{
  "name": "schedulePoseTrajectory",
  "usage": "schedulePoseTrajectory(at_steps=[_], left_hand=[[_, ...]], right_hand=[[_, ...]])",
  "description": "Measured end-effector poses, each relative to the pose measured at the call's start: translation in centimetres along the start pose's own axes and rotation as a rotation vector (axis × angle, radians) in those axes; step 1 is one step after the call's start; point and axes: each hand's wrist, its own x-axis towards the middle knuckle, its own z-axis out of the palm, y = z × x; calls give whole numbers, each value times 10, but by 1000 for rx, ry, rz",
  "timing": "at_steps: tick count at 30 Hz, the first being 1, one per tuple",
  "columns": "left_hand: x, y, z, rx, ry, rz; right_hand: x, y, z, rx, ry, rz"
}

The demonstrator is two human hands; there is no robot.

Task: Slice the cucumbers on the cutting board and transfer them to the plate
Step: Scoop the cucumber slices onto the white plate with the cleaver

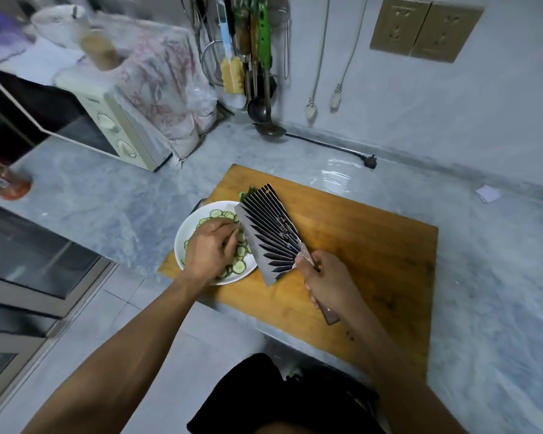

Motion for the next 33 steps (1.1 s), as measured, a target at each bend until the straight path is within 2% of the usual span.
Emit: schedulePoseTrajectory(at_steps=[5,9,12,16,17,21,25,29,33], left_hand=[[16,23,-1,-59,-32,-71],[14,25,-1,46,-100,-121],[9,25,-4,66,-79,-153],[-7,45,-1,-6,-90,131],[-12,48,0,4,-107,141],[-24,43,0,29,-52,-90],[-37,53,-7,-107,49,-265],[-50,46,-9,-327,231,-670],[-60,38,-8,-402,342,-987]], right_hand=[[-4,3,1,-14,-9,-41],[-7,7,0,-7,3,-20],[-8,13,-3,31,32,14],[-11,14,-5,92,41,27],[-12,14,-6,106,40,24],[-16,18,-10,175,71,11],[-17,27,-14,170,112,24],[-18,38,-13,215,130,83],[-19,41,-8,226,132,118]])
